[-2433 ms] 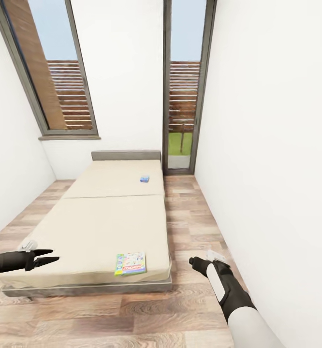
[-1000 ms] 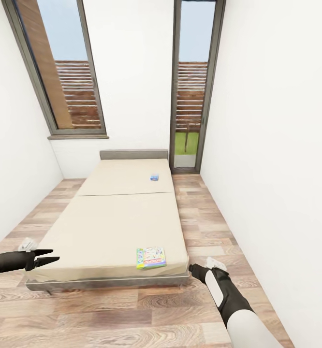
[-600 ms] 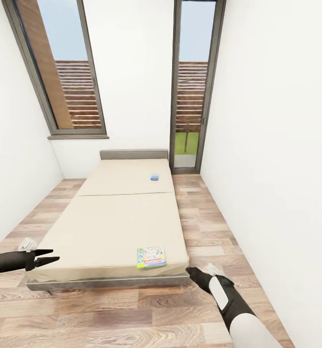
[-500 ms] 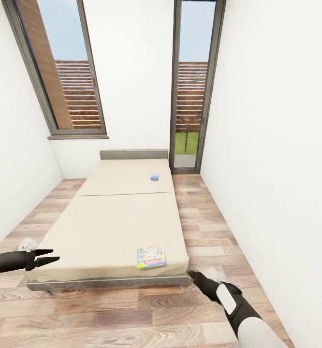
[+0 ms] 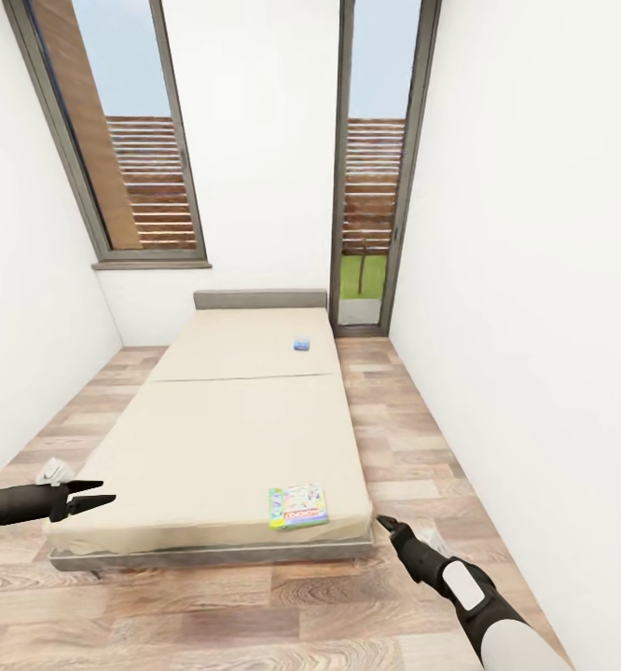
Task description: Put all the toys in the child's room - the three board games (two on the bed and one on the table), the two jigsaw puzzles on the table, and the tennis ball on the table - inside the toy box on the table in the child's room.
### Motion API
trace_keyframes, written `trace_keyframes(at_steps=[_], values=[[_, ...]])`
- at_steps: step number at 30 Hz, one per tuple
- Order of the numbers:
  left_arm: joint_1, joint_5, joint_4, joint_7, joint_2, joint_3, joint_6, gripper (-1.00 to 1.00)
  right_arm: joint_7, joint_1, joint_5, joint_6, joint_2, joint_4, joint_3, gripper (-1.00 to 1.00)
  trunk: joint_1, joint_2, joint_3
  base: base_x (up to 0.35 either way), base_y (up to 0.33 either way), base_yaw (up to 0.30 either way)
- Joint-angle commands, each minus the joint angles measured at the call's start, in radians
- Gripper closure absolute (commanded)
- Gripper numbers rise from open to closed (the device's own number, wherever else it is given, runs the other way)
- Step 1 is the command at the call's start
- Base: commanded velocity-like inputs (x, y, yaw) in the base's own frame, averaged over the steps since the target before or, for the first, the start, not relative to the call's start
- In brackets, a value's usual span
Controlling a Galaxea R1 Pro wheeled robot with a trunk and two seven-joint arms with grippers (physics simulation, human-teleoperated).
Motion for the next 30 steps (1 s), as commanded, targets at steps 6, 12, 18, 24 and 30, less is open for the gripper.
trace_keyframes(at_steps=[6,12,18,24,30], values=[[-0.001,-0.009,0.0,0.001,0.0,0.007,0.004,-1.0,0.001,-0.001,-0.03,0.01,0.001,-0.002,-0.008,-1.0,0.001,-0.002,-0.002,0.128,0.032,0.0],[-0.001,-0.009,0.0,0.003,0.0,0.007,0.007,-1.0,0.001,-0.001,-0.046,0.01,0.001,0.0,-0.008,-1.0,0.001,-0.002,-0.002,0.199,0.107,0.0],[-0.001,-0.009,0.001,-0.005,0.0,0.007,0.008,-1.0,0.0,-0.001,-0.049,0.011,0.001,0.003,-0.008,-1.0,0.001,-0.002,-0.002,0.046,0.028,0.0],[-0.001,-0.008,0.001,-0.008,0.005,0.008,0.013,-1.0,-0.001,-0.001,-0.049,0.012,0.005,0.004,-0.008,-1.0,0.001,-0.002,-0.002,0.004,0.003,0.0],[-0.001,-0.008,0.001,-0.018,0.007,0.022,0.014,-1.0,0.001,-0.001,-0.051,0.012,0.005,0.004,-0.008,-1.0,0.001,-0.002,-0.002,0.0,0.0,0.0]])
